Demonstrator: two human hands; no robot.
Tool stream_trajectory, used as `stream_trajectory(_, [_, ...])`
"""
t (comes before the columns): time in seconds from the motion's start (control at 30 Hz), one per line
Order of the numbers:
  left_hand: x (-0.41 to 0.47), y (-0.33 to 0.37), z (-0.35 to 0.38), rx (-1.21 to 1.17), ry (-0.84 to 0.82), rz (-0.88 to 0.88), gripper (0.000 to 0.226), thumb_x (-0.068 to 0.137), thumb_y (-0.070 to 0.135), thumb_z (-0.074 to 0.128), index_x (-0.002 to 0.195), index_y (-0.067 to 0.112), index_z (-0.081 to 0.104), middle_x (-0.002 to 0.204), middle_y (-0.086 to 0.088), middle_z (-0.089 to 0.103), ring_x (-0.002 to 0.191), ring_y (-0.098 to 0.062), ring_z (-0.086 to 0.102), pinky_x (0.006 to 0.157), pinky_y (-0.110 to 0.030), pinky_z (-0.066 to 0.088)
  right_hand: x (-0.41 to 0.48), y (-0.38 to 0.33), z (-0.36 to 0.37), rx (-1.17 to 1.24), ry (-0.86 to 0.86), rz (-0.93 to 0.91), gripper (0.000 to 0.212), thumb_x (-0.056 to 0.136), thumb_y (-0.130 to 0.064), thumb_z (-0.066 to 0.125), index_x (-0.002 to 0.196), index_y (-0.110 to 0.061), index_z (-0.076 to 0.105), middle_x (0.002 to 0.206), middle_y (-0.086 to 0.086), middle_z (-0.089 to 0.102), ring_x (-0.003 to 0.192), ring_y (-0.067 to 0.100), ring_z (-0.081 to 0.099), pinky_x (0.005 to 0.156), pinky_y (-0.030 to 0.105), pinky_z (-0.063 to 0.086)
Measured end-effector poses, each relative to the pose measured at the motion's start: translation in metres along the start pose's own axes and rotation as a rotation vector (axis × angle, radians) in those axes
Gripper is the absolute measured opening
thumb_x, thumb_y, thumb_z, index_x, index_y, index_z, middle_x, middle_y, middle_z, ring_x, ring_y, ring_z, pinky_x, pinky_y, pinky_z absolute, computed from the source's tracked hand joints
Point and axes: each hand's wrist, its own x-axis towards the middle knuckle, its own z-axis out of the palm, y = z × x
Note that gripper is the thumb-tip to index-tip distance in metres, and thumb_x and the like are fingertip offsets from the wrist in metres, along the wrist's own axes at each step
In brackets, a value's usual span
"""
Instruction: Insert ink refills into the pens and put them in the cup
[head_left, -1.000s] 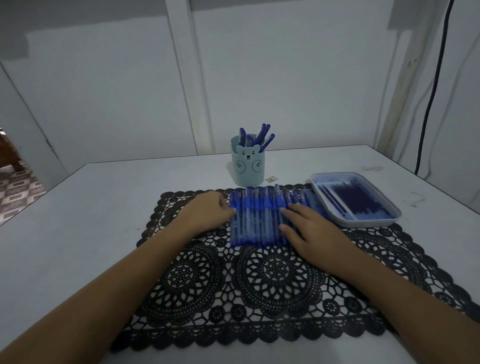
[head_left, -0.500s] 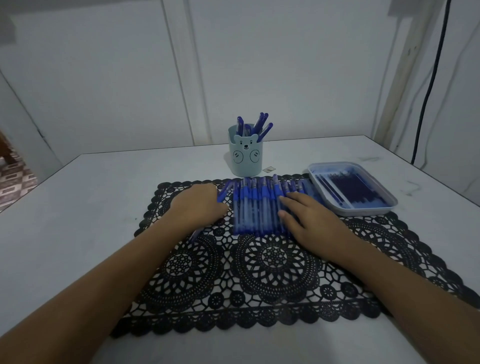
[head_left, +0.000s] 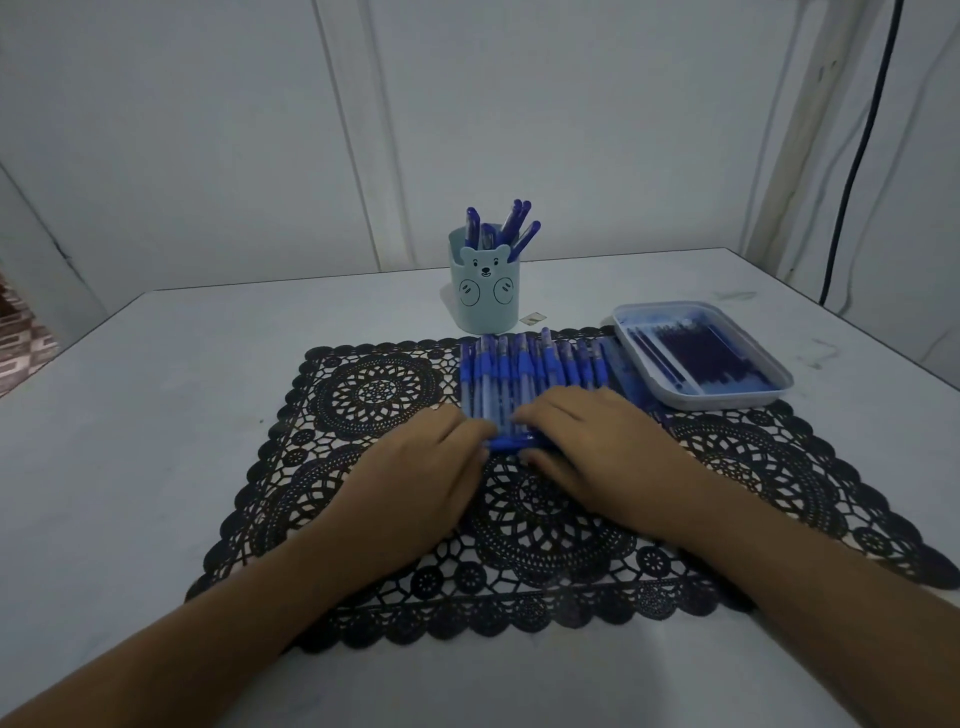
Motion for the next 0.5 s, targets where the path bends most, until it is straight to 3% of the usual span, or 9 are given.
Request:
stream_trajectory(0.13, [0.0005,-0.0008,0.0009,-0.057,0.029,-0.007,0.035,0.091,0.03,0.035,0.101,0.01,0.061,0.084,0.002,0.057,0.073,-0.007,0.048,0.067,-0.017,0.037,0.0001,-0.0041,0.004,0.056,-0.002,-0.028,0.015,0.083,-0.019,0.05,0.09,-0.009,0.06,0.074,0.003,0.059,0.058,0.016,0.055,0.049,0.029,0.05])
stream_trajectory(0.27, [-0.002,-0.0009,-0.0003,-0.048,0.056,0.022,0.032,0.091,0.027,0.038,0.1,0.009,0.062,0.084,0.001,0.057,0.074,-0.007,0.046,0.071,-0.015,0.034,0.0008,-0.0061,0.0015,0.084,-0.034,-0.03,0.026,0.086,-0.026,0.035,0.088,-0.011,0.057,0.069,0.0,0.057,0.052,0.014,0.051,0.042,0.028,0.047])
stream_trajectory(0.37, [-0.0024,-0.0019,-0.0003,-0.047,0.068,0.048,0.031,0.092,0.026,0.039,0.101,0.008,0.063,0.086,0.001,0.058,0.076,-0.006,0.045,0.074,-0.014,0.031,0.0005,-0.0062,-0.0024,0.133,-0.06,-0.053,0.027,0.087,-0.029,0.034,0.084,-0.013,0.056,0.063,-0.003,0.056,0.048,0.013,0.051,0.042,0.022,0.041])
stream_trajectory(0.5, [-0.0029,-0.0031,0.0004,-0.048,0.068,0.082,0.031,0.093,0.026,0.04,0.103,0.008,0.063,0.085,0.001,0.057,0.076,-0.005,0.043,0.072,-0.016,0.034,-0.0022,-0.005,-0.0029,0.186,-0.074,-0.04,0.03,0.089,-0.034,0.034,0.088,-0.013,0.057,0.063,-0.003,0.059,0.049,0.015,0.054,0.044,0.027,0.046])
